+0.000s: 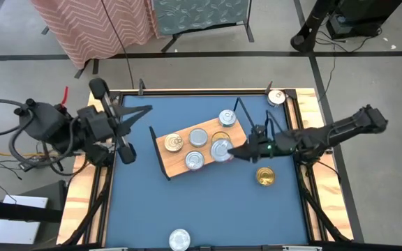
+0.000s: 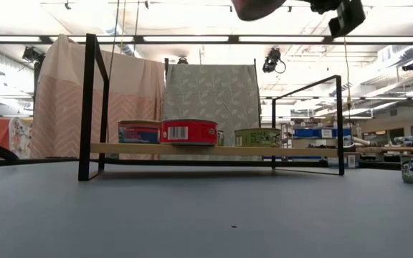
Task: Stack canned seafood by type on shelf
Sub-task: Stack the red tuna can on top of the red tuna can on the shelf
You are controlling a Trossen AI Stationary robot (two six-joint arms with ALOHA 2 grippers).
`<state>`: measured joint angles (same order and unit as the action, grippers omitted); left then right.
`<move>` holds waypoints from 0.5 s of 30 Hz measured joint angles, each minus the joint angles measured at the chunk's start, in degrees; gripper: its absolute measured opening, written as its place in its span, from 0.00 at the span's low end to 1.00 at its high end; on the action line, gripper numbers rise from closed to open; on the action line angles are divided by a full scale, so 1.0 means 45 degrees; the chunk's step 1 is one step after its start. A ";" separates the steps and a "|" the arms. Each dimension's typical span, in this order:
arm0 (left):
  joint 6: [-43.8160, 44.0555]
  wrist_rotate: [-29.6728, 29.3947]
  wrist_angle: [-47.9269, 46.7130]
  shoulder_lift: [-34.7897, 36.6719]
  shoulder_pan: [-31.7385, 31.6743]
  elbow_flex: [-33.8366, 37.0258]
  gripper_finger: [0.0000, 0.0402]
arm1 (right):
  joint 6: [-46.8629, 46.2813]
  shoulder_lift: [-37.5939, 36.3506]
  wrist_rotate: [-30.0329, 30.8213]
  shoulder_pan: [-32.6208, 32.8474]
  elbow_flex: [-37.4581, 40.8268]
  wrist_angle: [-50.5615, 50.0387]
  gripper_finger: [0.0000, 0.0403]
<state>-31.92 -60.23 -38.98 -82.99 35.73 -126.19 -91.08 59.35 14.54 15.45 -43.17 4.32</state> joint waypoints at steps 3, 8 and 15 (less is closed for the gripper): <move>0.0026 -0.0005 0.0005 0.0135 0.0000 -0.0005 0.01 | -0.0586 0.0680 0.0859 0.0736 -0.0001 0.1020 0.39; 0.0102 0.0001 -0.0180 0.0226 0.0002 -0.0005 0.01 | -0.1282 0.1737 0.2136 0.1696 -0.0001 0.2704 0.39; 0.0182 -0.0533 -0.0663 0.0266 0.0004 -0.0005 0.01 | -0.1542 0.2156 0.3570 0.2816 -0.0001 0.3319 0.39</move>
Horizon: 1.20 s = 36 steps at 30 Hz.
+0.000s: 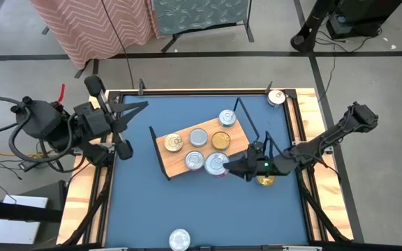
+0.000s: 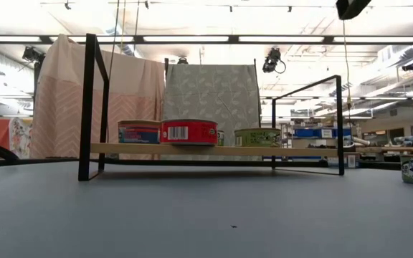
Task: Stack canned seafood by type on shelf
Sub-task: Stack the red tuna can on top of the red tuna can on the shelf
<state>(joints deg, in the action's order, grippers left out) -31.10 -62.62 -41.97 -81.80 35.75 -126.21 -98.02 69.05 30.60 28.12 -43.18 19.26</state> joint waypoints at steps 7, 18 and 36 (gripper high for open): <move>0.0665 -0.1634 -0.0161 0.0043 -0.0005 0.0000 0.01 | -0.0512 0.1224 0.1627 0.0331 -0.0010 -0.0056 0.39; 0.3146 -0.2106 -0.3518 0.0706 0.0010 0.0005 0.01 | -0.1651 0.6536 0.3266 -0.0067 -0.1912 0.3994 0.39; 0.6502 0.1082 -0.5364 0.1764 0.0597 -0.0005 0.01 | -0.4590 0.8676 0.4468 -0.0748 -0.3049 0.0882 0.39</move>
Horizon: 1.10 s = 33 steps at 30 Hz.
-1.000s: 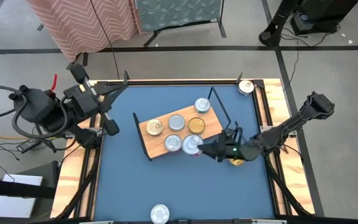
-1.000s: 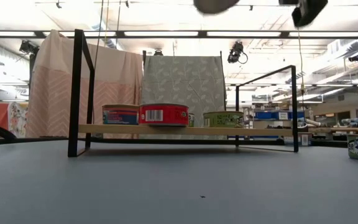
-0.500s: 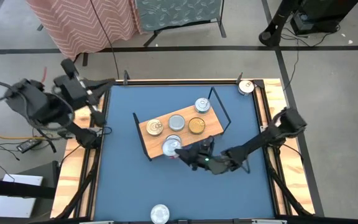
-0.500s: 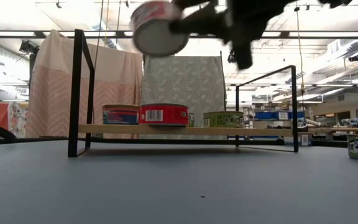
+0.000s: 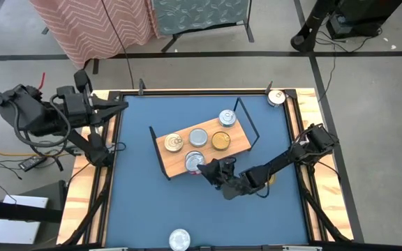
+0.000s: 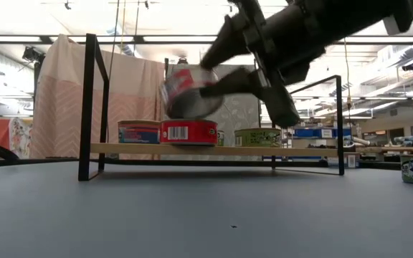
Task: Stack canned seafood by type on shelf
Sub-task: Stack the red tuna can on top of the red tuna can on the shelf
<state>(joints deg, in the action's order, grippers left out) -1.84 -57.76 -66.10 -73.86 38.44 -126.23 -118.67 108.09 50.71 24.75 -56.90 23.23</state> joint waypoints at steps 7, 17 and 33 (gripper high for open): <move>0.0029 -0.0027 0.0024 -0.0019 -0.0005 0.0000 0.01 | -0.0008 -0.0044 -0.0016 -0.0293 0.0018 -0.0384 0.39; 0.0076 -0.0035 0.0038 -0.0156 -0.0005 0.0010 0.01 | 0.0374 -0.0063 -0.1071 -0.0944 0.0010 -0.0321 0.39; 0.0101 -0.0005 0.0038 -0.0161 -0.0005 0.0010 0.01 | 0.0683 -0.0039 -0.1683 -0.0959 0.0023 0.0217 0.76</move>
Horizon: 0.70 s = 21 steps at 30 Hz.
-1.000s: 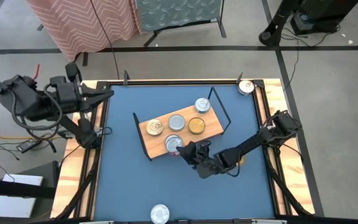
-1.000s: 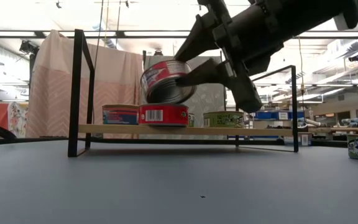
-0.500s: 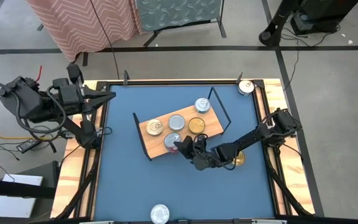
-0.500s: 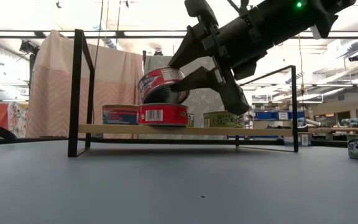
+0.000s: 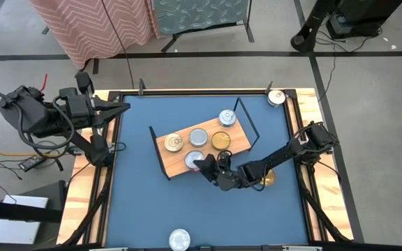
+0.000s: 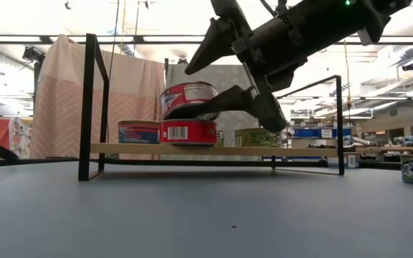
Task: Stack canned seafood by type on shelf
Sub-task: Stack the red tuna can on top of the red tuna can on the shelf
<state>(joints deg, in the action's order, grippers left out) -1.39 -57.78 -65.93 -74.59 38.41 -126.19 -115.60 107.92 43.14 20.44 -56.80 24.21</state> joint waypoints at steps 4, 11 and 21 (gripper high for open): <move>-0.0005 0.0000 0.0000 0.0000 0.0000 0.0000 0.01 | 0.0523 0.0000 -0.0697 -0.0249 0.0000 0.0510 0.76; 0.0015 0.0005 -0.0005 0.0000 0.0000 0.0000 0.01 | 0.1074 0.0000 -0.1360 -0.0307 0.0000 0.1345 0.75; 0.0028 0.0006 0.0000 0.0000 0.0000 0.0000 0.01 | 0.0537 -0.0043 -0.1988 -0.0082 0.0000 0.1373 0.75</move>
<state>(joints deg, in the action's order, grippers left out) -1.26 -57.75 -65.93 -74.59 38.41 -126.19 -113.18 107.73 34.19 20.07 -56.80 30.39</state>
